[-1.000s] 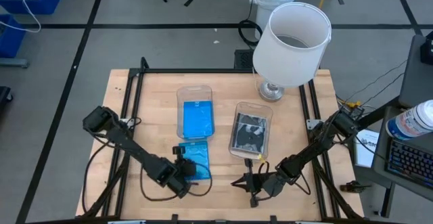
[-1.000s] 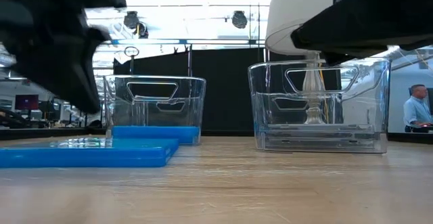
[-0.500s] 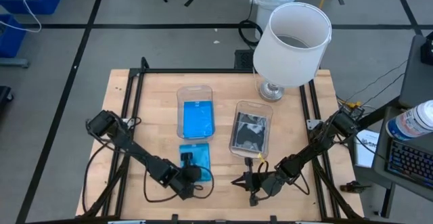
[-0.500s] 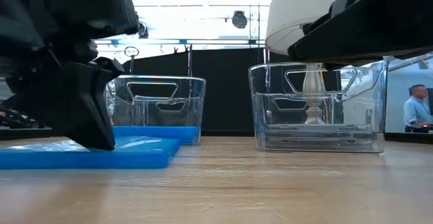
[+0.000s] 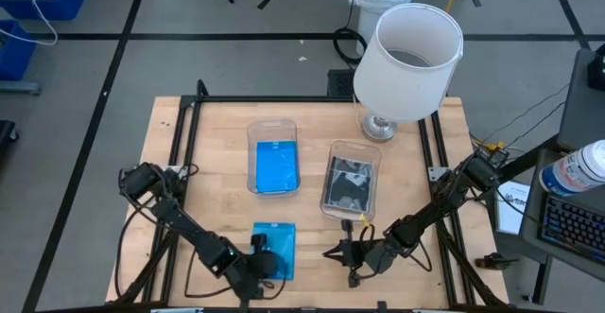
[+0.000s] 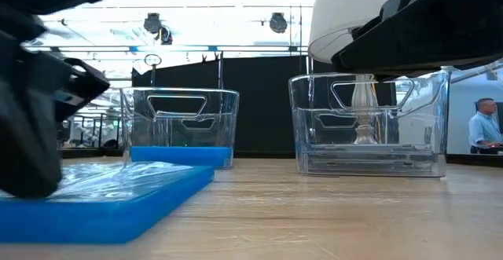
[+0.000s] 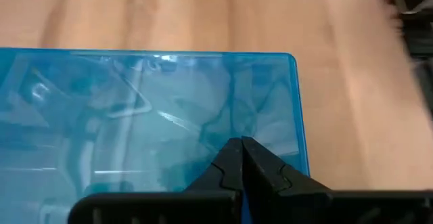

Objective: Pick & place jewel cases by type
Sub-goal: Put the blue cd case into the left transparent bin

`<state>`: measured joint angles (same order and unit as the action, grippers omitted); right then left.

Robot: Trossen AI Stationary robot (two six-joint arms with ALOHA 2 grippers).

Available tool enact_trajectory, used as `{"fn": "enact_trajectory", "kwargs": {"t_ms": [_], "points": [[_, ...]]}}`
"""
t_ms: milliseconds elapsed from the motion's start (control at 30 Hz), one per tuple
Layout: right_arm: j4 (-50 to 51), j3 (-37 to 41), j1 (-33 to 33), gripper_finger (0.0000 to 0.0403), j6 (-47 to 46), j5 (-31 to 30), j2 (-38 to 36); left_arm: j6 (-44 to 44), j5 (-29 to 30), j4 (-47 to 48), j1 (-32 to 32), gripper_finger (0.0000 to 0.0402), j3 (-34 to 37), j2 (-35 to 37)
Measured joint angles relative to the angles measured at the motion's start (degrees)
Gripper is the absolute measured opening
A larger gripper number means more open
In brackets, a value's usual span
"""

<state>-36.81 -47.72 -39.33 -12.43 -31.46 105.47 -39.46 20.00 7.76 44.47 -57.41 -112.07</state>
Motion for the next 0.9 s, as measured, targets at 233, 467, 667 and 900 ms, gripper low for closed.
{"fn": "enact_trajectory", "kwargs": {"t_ms": [233,467,667,900], "points": [[-0.57,0.02,0.69,0.0,-1.27,2.81,0.0,12.9,5.97,-4.99,4.49,0.0009,-1.95,1.95],[3.03,-3.35,2.72,0.0,1.34,7.61,0.0,18.64,14.97,5.67,6.43,0.001,-10.8,4.83],[14.26,-9.47,3.32,0.0005,5.17,7.65,0.0,14.92,12.09,19.5,9.28,0.0038,-14.56,4.92],[15.84,-14.05,3.56,0.0085,4.59,10.92,2.57,7.68,13.39,21.28,14.07,0.0157,-13.15,4.19]]}}
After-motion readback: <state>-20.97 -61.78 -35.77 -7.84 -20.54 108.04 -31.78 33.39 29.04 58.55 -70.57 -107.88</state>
